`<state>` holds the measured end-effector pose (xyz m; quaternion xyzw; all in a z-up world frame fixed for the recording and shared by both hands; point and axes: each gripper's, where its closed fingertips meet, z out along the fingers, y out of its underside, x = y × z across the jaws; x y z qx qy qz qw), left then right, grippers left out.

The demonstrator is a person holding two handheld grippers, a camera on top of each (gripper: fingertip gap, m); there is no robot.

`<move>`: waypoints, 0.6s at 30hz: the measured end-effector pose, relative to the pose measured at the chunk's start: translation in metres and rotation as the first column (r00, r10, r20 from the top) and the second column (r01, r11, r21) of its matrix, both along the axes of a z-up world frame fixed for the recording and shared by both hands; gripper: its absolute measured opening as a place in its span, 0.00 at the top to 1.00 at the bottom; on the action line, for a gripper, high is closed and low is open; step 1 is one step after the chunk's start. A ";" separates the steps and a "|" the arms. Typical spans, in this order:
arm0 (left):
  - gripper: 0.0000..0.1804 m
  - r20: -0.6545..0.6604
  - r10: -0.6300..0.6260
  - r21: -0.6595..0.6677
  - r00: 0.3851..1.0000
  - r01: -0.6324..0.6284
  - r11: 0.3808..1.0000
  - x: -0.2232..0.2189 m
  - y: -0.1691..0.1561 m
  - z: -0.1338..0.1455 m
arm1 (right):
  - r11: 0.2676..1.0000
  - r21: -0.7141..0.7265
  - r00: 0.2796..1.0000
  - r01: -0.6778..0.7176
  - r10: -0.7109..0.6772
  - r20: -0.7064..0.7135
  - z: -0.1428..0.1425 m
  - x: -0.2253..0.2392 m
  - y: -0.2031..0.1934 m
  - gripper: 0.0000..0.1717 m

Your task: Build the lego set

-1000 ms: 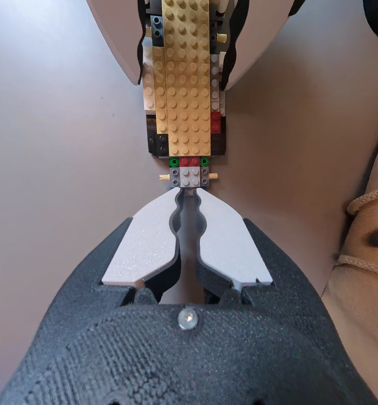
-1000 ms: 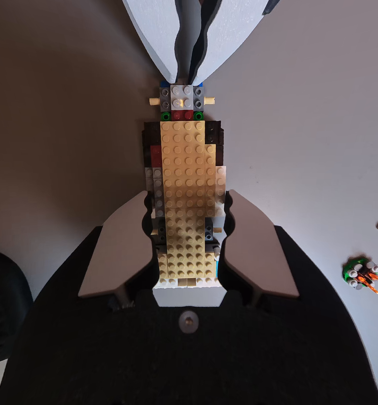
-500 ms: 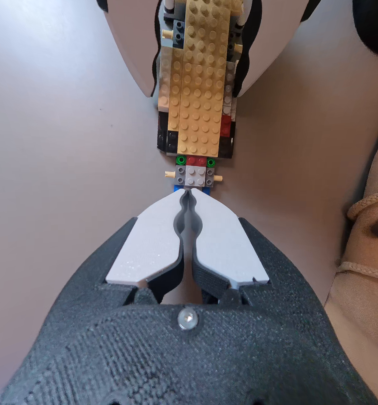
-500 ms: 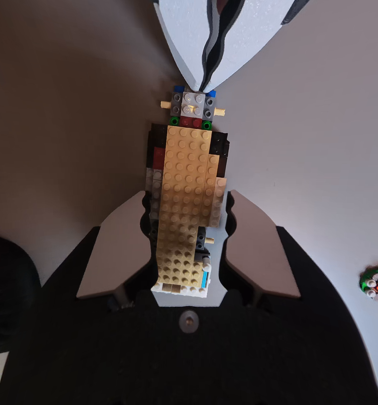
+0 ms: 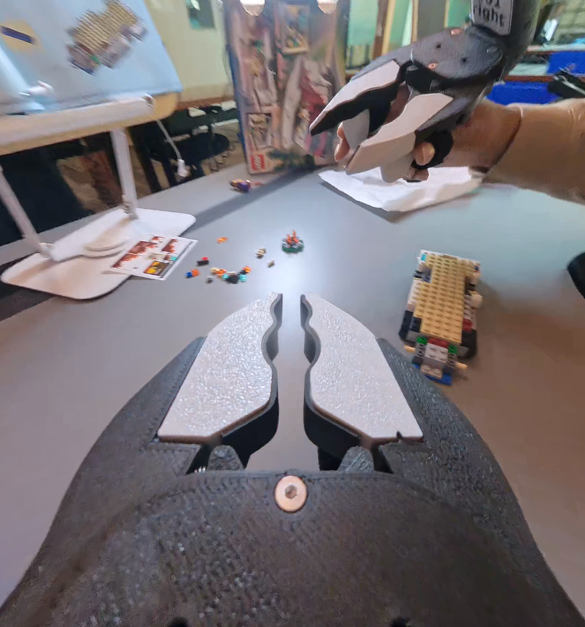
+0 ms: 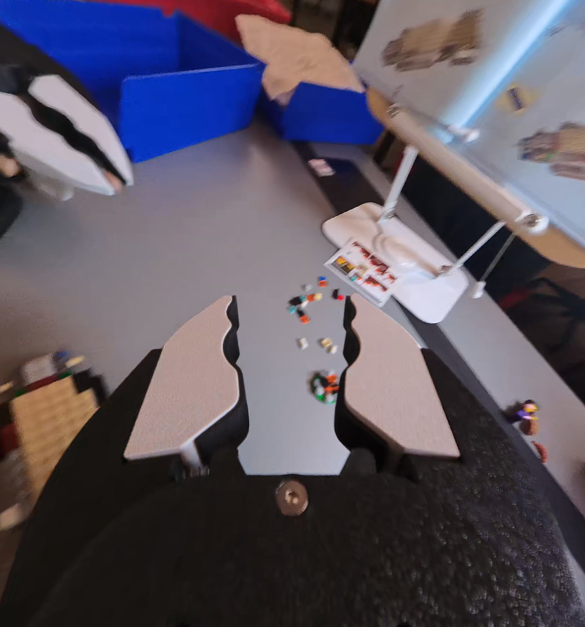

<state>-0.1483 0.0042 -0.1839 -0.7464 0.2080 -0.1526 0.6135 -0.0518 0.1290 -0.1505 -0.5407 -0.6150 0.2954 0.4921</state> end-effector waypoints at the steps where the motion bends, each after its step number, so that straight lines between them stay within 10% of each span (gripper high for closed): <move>1: 0.95 0.018 0.020 0.012 1.000 -0.020 1.000 -0.007 0.000 0.003 | 0.998 0.033 0.998 0.048 -0.047 -0.039 0.008 -0.008 0.017 0.69; 4: 0.96 0.084 0.052 0.030 0.995 -0.055 0.998 -0.022 0.000 0.012 | 0.976 0.139 0.977 0.168 -0.147 -0.153 0.035 -0.032 0.066 0.98; 8: 0.98 0.137 0.056 0.014 0.989 -0.058 0.998 -0.025 -0.001 0.012 | 0.928 0.180 0.920 0.327 -0.269 -0.284 0.080 -0.058 0.134 1.00; 14: 0.98 0.082 0.051 0.002 0.995 -0.052 0.999 -0.020 0.001 0.003 | 0.849 0.236 0.860 0.473 -0.386 -0.333 0.130 -0.078 0.220 0.64; 18: 0.99 0.067 0.057 -0.009 0.996 -0.057 0.998 -0.021 0.002 -0.001 | 0.815 0.265 0.846 0.516 -0.435 -0.309 0.130 -0.085 0.255 0.58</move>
